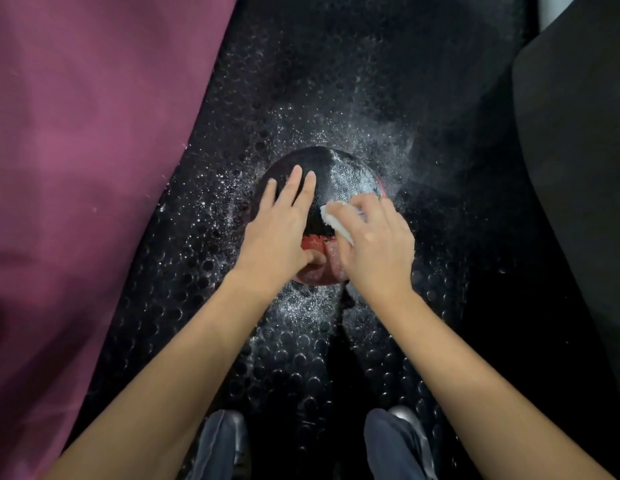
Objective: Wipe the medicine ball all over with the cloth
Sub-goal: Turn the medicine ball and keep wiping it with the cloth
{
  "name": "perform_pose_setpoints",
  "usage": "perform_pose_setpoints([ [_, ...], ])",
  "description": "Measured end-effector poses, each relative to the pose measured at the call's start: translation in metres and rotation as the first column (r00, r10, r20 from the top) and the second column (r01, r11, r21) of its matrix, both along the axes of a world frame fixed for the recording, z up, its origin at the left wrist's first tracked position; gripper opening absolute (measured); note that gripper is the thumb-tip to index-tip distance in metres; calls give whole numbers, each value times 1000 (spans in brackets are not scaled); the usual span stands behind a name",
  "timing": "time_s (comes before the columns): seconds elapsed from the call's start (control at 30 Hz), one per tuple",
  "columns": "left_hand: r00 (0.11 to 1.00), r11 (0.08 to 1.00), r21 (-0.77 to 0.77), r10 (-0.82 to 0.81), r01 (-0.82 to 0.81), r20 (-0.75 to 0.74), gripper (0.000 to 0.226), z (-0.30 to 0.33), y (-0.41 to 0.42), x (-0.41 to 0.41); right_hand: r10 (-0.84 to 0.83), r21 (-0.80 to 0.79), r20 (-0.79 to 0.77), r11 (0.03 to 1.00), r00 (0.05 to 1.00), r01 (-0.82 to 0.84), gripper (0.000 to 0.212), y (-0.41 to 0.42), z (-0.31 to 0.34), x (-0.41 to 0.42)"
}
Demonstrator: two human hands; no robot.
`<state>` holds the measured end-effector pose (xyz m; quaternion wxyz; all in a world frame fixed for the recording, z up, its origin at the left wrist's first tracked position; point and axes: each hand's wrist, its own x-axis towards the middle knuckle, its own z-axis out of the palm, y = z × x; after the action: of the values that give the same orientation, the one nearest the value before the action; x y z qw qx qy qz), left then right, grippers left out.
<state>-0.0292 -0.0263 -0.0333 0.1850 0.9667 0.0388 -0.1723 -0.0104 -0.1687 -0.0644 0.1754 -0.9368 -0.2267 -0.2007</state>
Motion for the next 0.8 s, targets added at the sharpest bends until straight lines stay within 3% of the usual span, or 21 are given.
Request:
perform_pose_setpoints([
  [0.17,1000,1000,-4,17,-17,14,114,-1,-4,-1,-34,-19,-20,999,999,33,23,-2,-1,-5],
  [0.3,999,999,-22,42,-41,12,113,-3,-8,-3,19,-64,49,998,999,-16,17,-15,-5,-13],
  [0.47,998,998,-18,59,-59,9,114,-5,-9,0,-99,33,-10,995,995,99,22,0,1,1],
  [0.6,997,997,-44,70,-69,31,114,-7,-10,-5,2,-39,39,999,999,0,14,-14,-4,-8],
  [0.73,997,998,-21,62,-62,40,114,-7,-12,-2,-98,32,-3,995,995,98,16,0,7,6],
  [0.8,995,996,-50,82,-80,49,111,-8,-11,-3,-49,-30,23,998,999,50,14,2,0,-7],
])
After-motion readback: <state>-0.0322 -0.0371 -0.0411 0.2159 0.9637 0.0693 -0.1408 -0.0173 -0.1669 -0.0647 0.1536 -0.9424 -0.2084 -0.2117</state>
